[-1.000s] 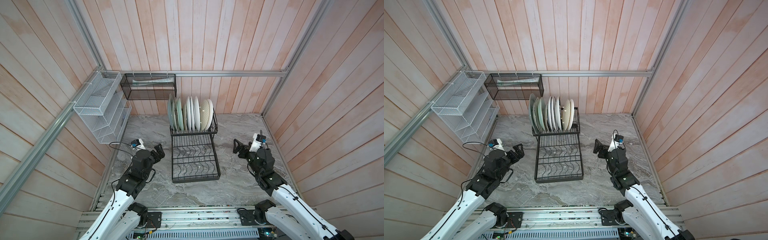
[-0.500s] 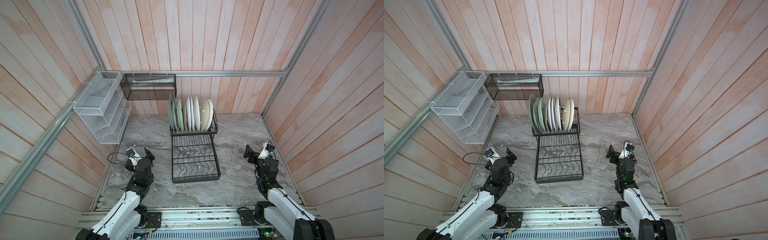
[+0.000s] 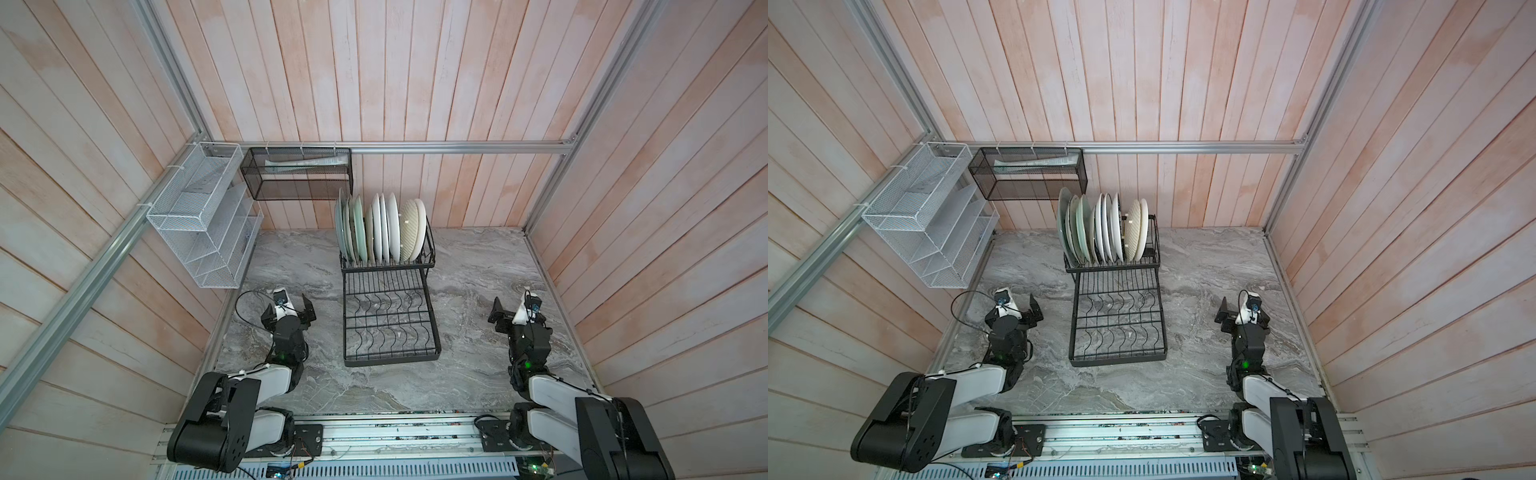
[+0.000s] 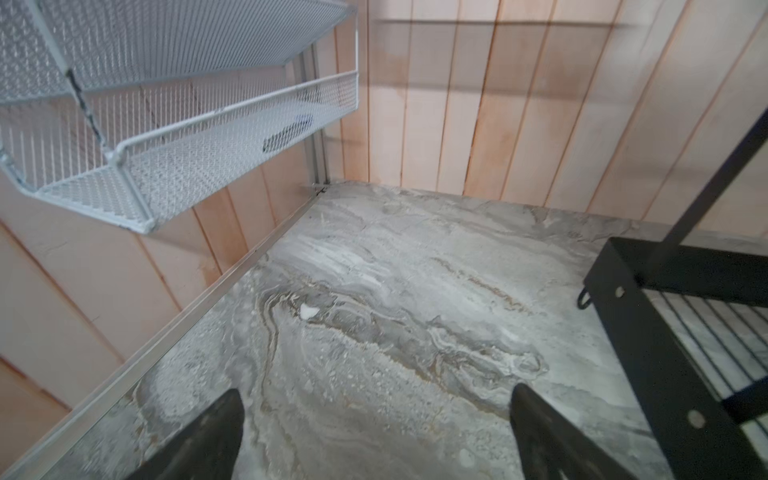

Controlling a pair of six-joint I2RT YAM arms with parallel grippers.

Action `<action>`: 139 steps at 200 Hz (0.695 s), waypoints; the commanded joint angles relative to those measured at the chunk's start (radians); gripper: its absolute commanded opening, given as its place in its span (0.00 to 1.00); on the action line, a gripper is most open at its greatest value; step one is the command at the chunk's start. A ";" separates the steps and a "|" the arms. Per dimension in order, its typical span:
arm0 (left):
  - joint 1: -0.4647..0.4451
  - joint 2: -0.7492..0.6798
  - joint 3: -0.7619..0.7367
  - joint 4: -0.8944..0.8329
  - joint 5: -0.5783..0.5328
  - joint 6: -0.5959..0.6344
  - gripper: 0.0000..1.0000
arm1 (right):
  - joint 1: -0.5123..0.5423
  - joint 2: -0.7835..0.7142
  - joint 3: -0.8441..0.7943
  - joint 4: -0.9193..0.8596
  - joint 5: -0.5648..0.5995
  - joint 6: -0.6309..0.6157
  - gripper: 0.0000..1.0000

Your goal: Load the plates into the dish rack

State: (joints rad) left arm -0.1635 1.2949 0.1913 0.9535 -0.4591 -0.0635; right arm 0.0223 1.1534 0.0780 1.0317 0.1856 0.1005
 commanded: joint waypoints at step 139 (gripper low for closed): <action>0.195 0.225 0.030 0.245 0.312 -0.042 1.00 | -0.009 0.384 0.053 0.419 -0.022 -0.081 0.98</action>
State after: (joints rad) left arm 0.0288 1.5230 0.1883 1.2602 -0.1886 -0.0914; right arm 0.0170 1.4788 0.0818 1.3815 0.1585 0.0216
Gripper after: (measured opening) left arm 0.999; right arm 0.978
